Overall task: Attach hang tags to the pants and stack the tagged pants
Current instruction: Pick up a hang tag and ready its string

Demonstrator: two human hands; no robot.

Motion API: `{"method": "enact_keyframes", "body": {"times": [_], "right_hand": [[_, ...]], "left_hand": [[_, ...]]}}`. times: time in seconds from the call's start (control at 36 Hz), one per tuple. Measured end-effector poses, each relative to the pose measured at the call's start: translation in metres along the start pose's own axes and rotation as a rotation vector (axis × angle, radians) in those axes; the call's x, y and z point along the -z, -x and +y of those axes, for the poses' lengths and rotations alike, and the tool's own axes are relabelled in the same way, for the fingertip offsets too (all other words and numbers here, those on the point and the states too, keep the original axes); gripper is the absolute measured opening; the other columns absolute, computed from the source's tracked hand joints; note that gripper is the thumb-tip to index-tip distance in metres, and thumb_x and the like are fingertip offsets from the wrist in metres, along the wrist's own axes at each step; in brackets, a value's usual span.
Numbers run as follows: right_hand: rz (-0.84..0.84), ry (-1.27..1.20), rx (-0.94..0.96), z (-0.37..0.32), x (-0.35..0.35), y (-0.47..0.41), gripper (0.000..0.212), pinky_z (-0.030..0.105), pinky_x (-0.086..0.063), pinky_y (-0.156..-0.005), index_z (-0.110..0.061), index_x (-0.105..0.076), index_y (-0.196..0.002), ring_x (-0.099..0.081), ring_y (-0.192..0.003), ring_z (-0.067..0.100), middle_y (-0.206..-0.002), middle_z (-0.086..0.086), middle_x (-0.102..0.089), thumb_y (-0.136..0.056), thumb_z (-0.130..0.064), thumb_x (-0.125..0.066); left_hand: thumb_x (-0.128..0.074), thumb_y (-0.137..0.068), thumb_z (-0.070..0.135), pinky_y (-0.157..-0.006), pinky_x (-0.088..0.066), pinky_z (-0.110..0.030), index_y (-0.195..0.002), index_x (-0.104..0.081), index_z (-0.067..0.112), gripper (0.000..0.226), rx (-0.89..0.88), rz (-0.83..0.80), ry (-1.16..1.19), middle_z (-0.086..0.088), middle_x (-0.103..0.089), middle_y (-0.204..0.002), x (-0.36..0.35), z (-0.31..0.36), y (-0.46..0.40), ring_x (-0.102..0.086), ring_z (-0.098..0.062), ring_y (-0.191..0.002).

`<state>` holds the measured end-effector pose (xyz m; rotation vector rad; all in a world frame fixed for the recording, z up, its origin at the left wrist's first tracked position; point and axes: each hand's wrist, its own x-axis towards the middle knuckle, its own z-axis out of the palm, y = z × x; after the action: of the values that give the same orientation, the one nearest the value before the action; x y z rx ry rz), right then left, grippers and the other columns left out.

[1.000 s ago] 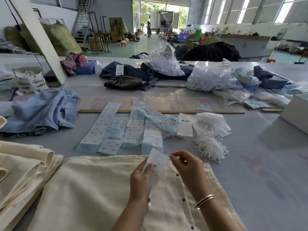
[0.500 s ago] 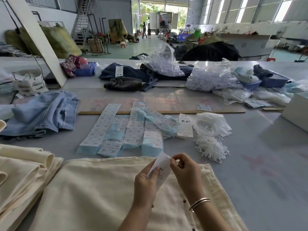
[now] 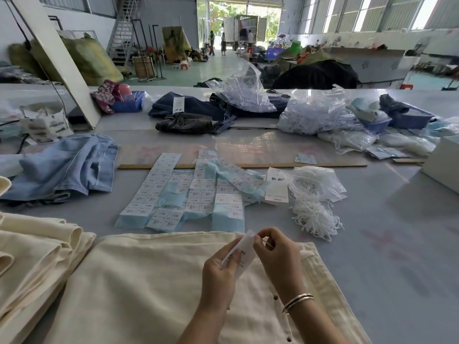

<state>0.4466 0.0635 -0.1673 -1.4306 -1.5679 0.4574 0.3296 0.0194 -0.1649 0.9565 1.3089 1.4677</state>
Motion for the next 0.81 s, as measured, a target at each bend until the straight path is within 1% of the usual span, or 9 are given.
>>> {"method": "enact_keyframes", "body": {"times": [0.11,0.19,0.28,0.36,0.44,0.5,0.61,0.69,0.81], "right_hand": [[0.002,0.012,0.019,-0.0001,-0.0007,0.0008,0.022,0.019,-0.035,-0.049,-0.03,-0.056,-0.068,-0.043,-0.047,0.004,-0.05,-0.012,-0.048,-0.079,-0.017,-0.07],[0.006,0.041,0.048,-0.001,-0.0019,0.0021,0.021,0.014,-0.032,-0.048,-0.031,-0.056,-0.07,-0.044,-0.047,0.003,-0.05,-0.013,-0.048,-0.08,-0.02,-0.07],[0.009,0.04,0.058,-0.0015,-0.0021,0.0031,0.02,0.014,-0.031,-0.047,-0.031,-0.057,-0.071,-0.047,-0.05,0.003,-0.048,-0.014,-0.045,-0.082,-0.021,-0.071],[0.027,0.022,0.07,-0.001,-0.0008,0.0043,0.019,0.014,-0.028,-0.048,-0.027,-0.059,-0.071,-0.047,-0.05,0.003,-0.045,-0.015,-0.04,-0.08,-0.016,-0.073],[0.037,0.027,0.065,-0.0007,-0.0001,0.0058,0.02,0.015,-0.029,-0.047,-0.026,-0.059,-0.071,-0.043,-0.047,0.004,-0.045,-0.014,-0.039,-0.079,-0.013,-0.073],[0.051,0.021,0.061,-0.0007,-0.001,0.0061,0.024,0.017,-0.03,-0.047,-0.026,-0.057,-0.07,-0.04,-0.044,0.005,-0.045,-0.014,-0.038,-0.077,-0.011,-0.074],[0.05,0.025,0.08,-0.0017,-0.0019,0.0067,0.025,0.014,-0.03,-0.047,-0.028,-0.056,-0.069,-0.044,-0.048,0.005,-0.045,-0.015,-0.039,-0.076,-0.012,-0.074],[0.039,0.033,0.104,-0.0024,-0.0022,0.0069,0.025,0.014,-0.033,-0.049,-0.028,-0.055,-0.069,-0.046,-0.051,0.005,-0.046,-0.015,-0.04,-0.077,-0.013,-0.074],[0.043,0.052,0.117,-0.0031,-0.0019,0.0062,0.025,0.014,-0.033,-0.048,-0.027,-0.056,-0.068,-0.045,-0.048,0.005,-0.046,-0.015,-0.04,-0.075,-0.011,-0.074]], "left_hand": [[-0.061,-0.092,0.011,-0.067,-0.048,-0.008,-0.088,-0.072,0.043,0.034,-0.016,0.002,-0.002,0.017,-0.074,-0.091,0.0,-0.0007,-0.0002,-0.068,0.001,-0.087],[-0.061,-0.091,0.01,-0.069,-0.049,-0.01,-0.091,-0.074,0.039,0.031,-0.012,-0.012,0.021,0.014,-0.075,-0.093,-0.0011,-0.0018,0.0002,-0.069,-0.001,-0.087],[-0.059,-0.093,0.009,-0.072,-0.049,-0.01,-0.097,-0.076,0.033,0.03,-0.012,-0.047,0.042,0.012,-0.074,-0.097,-0.0003,-0.0011,0.0012,-0.069,-0.001,-0.091],[-0.055,-0.096,0.011,-0.079,-0.048,-0.009,-0.098,-0.076,0.038,0.034,-0.011,-0.108,0.037,0.014,-0.073,-0.104,0.0023,0.0019,0.0035,-0.066,0.002,-0.099],[-0.055,-0.096,0.017,-0.077,-0.05,-0.012,-0.106,-0.072,0.032,0.025,0.03,-0.065,0.039,0.012,-0.074,-0.102,0.0043,-0.0016,0.0024,-0.067,-0.003,-0.097],[-0.056,-0.095,0.018,-0.075,-0.051,-0.013,-0.109,-0.071,0.03,0.023,0.044,-0.023,0.047,0.012,-0.074,-0.1,0.0049,-0.0044,0.0008,-0.068,-0.003,-0.094],[-0.056,-0.095,0.019,-0.074,-0.052,-0.015,-0.106,-0.071,0.034,0.023,0.047,-0.018,0.044,0.012,-0.074,-0.1,0.0037,-0.0042,0.0007,-0.068,-0.003,-0.092],[-0.056,-0.096,0.019,-0.081,-0.053,-0.019,-0.099,-0.072,0.04,0.027,0.024,-0.032,0.026,0.014,-0.073,-0.103,0.0036,-0.0043,0.0009,-0.067,-0.002,-0.096],[-0.056,-0.095,0.019,-0.083,-0.051,-0.013,-0.093,-0.073,0.043,0.029,-0.01,-0.021,0.03,0.018,-0.072,-0.103,0.005,-0.0027,0.001,-0.066,0.001,-0.098]]}}
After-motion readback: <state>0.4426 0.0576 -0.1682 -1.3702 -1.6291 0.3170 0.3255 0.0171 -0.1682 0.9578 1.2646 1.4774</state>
